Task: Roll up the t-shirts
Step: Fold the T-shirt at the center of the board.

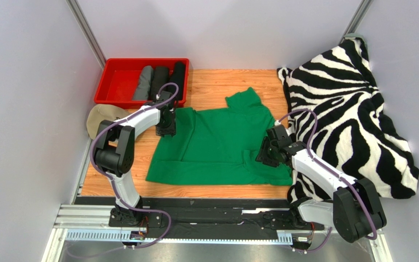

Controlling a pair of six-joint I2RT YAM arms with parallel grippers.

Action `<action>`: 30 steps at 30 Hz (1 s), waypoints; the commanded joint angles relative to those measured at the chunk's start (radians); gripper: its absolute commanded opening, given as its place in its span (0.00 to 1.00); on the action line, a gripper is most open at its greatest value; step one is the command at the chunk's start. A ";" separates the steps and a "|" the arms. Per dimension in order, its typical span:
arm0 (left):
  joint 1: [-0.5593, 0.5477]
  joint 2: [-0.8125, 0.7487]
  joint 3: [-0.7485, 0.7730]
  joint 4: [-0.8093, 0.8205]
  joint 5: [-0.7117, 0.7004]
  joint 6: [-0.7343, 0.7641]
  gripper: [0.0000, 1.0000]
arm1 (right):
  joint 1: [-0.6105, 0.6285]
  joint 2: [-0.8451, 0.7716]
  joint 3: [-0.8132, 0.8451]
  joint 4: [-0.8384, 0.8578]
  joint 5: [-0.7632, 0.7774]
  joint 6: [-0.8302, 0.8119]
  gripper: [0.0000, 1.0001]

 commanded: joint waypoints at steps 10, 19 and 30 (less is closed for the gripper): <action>0.005 0.092 0.073 -0.133 -0.149 -0.015 0.30 | 0.002 0.007 -0.068 0.097 0.005 0.009 0.44; 0.023 0.100 0.074 -0.215 -0.173 -0.049 0.00 | -0.008 0.010 -0.087 0.097 0.002 0.024 0.44; 0.054 0.081 0.046 -0.238 -0.205 -0.040 0.00 | -0.024 0.002 -0.096 0.089 -0.004 0.015 0.44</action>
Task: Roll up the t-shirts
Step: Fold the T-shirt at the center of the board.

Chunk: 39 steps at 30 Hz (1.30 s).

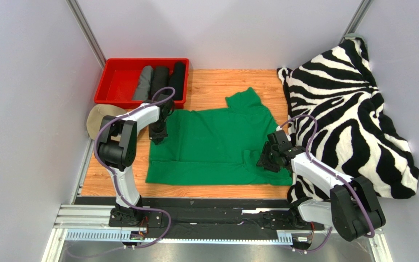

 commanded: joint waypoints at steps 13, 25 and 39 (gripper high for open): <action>0.057 -0.300 -0.116 -0.027 0.098 -0.071 0.51 | -0.015 -0.021 0.029 -0.009 0.001 -0.028 0.44; 0.057 -0.911 -0.631 -0.112 0.222 -0.570 0.36 | -0.013 0.056 0.110 -0.023 0.000 -0.059 0.44; 0.057 -0.885 -0.678 -0.150 0.163 -0.664 0.48 | -0.039 0.129 0.114 0.005 0.000 -0.079 0.45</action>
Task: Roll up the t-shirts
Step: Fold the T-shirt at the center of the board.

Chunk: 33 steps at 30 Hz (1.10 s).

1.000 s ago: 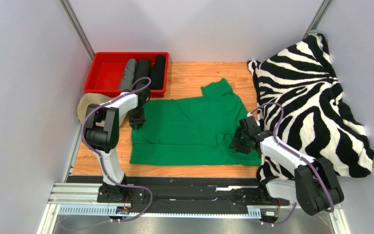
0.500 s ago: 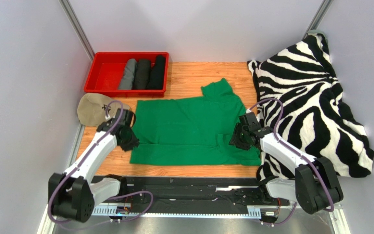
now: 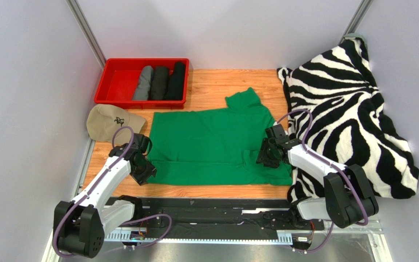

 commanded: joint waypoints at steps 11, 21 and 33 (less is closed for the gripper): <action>-0.001 0.118 0.050 -0.062 -0.087 -0.133 0.47 | -0.079 0.073 0.006 0.085 -0.058 -0.023 0.44; -0.004 0.199 0.086 -0.044 -0.107 -0.109 0.13 | -0.087 0.064 -0.009 0.094 -0.072 -0.011 0.44; -0.004 -0.002 0.144 -0.237 -0.271 -0.112 0.00 | -0.088 0.009 -0.055 0.087 -0.081 0.014 0.44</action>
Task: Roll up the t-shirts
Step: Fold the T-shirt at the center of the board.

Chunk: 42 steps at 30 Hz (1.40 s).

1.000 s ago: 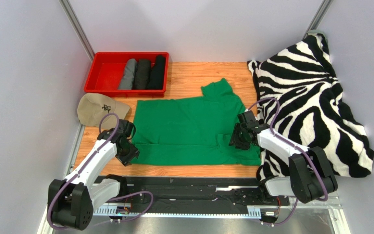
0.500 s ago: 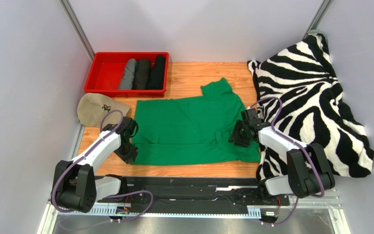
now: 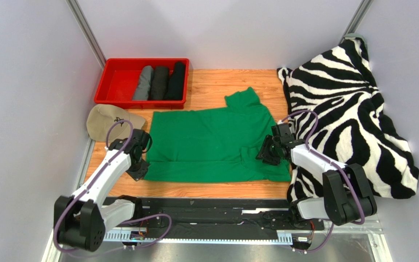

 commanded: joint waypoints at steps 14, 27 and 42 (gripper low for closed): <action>0.001 -0.072 0.145 -0.143 -0.050 0.093 0.33 | -0.124 -0.144 -0.131 -0.118 0.066 0.025 0.44; 0.001 0.204 0.340 0.387 0.129 0.461 0.42 | -0.078 -0.232 0.051 -0.209 0.075 -0.072 0.43; 0.004 0.654 0.710 0.501 0.142 0.736 0.43 | -0.098 0.232 0.593 -0.186 0.131 -0.101 0.44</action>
